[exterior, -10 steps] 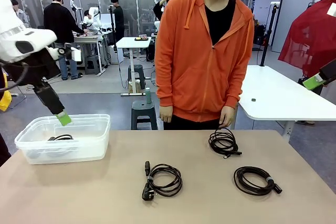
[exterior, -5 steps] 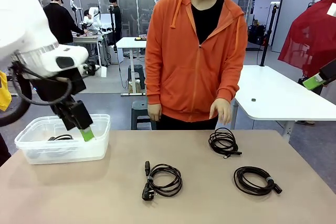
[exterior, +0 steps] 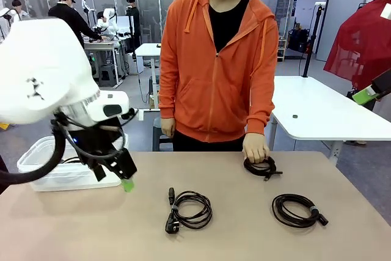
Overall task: Organize and store the cables.
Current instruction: Place the Power Cable into the Organizing box.
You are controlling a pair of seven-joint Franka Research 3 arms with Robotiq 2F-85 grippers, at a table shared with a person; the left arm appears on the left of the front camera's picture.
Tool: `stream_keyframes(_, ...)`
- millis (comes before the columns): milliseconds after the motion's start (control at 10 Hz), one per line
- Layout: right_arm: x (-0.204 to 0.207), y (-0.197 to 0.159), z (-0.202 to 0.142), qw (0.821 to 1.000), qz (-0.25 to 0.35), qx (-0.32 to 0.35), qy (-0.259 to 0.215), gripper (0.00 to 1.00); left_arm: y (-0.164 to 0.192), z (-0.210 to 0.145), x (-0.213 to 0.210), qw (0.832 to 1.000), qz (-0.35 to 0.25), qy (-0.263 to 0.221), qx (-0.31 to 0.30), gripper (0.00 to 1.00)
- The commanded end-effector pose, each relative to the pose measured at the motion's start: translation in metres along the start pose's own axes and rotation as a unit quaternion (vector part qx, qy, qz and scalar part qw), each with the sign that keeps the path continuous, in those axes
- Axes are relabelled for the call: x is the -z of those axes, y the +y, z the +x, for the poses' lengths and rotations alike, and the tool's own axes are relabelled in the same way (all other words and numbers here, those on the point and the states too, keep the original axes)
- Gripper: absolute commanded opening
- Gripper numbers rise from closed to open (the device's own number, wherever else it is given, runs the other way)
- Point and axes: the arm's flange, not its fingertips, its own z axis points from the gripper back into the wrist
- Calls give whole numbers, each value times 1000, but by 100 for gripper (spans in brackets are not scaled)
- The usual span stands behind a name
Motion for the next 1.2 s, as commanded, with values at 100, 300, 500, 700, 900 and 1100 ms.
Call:
stream_keyframes(100,0,-1,-1,1000,8,-6,-2,100,-27,8,29,998,-7,-9,-58,100)
stream_keyframes(300,0,-1,-1,1000,8,-6,-2,100,-31,12,34,999,0,-17,-46,100)
stream_keyframes(500,0,-1,-1,1000,8,-6,-2,100,-27,6,28,999,-3,6,-49,100)
stream_keyframes(700,0,-1,-1,1000,8,-6,-2,100,-27,6,28,999,-3,6,-49,100)
stream_keyframes(900,0,-1,-1,1000,8,-6,-2,100,-27,9,31,999,-4,2,-51,100)
stream_keyframes(1100,0,-1,-1,1000,8,-6,-2,100,-25,36,56,996,-7,-9,-93,100)
